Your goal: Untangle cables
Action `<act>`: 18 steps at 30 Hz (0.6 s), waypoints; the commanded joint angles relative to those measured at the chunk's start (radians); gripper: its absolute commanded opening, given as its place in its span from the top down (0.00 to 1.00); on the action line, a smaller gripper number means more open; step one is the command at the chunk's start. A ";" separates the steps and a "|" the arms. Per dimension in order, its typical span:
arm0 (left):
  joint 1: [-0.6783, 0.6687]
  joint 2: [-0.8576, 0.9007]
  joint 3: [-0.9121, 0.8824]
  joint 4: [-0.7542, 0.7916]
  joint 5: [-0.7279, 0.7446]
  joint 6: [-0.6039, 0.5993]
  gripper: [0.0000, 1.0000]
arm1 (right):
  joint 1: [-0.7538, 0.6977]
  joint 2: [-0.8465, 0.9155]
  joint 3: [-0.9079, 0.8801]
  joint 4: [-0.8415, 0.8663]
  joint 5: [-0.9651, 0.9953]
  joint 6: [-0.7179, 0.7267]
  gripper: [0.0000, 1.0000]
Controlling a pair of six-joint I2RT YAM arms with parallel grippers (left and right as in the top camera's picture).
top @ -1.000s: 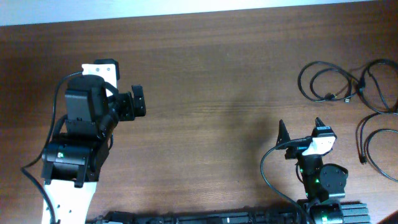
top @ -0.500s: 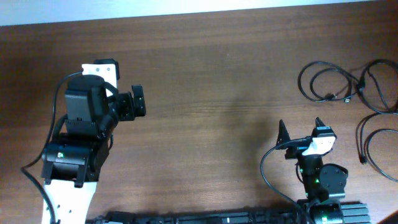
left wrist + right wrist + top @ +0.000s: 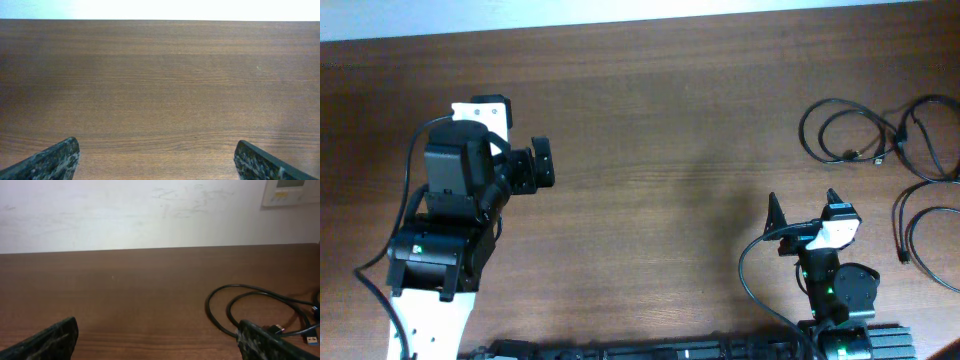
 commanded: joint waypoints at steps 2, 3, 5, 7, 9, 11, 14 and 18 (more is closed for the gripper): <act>0.004 -0.016 0.003 -0.066 -0.001 -0.012 0.01 | 0.008 -0.009 -0.005 -0.007 0.015 0.005 0.00; 0.004 -0.027 -0.010 -0.071 -0.001 -0.003 0.01 | 0.007 -0.009 -0.005 -0.007 0.015 0.005 0.00; 0.004 -0.084 -0.095 -0.059 -0.001 0.033 0.01 | 0.008 -0.009 -0.005 -0.007 0.015 0.005 0.00; 0.004 -0.163 -0.225 0.019 0.002 0.032 0.01 | 0.007 -0.009 -0.005 -0.007 0.015 0.005 0.00; 0.004 -0.257 -0.358 0.138 0.008 0.032 0.01 | 0.008 -0.009 -0.005 -0.007 0.015 0.005 0.00; 0.004 -0.403 -0.546 0.311 0.008 0.032 0.01 | 0.007 -0.009 -0.005 -0.007 0.015 0.005 0.00; 0.004 -0.568 -0.734 0.496 0.009 0.032 0.01 | 0.008 -0.009 -0.005 -0.007 0.015 0.005 0.00; 0.007 -0.720 -0.889 0.630 0.008 0.032 0.01 | 0.007 -0.009 -0.005 -0.007 0.015 0.005 0.00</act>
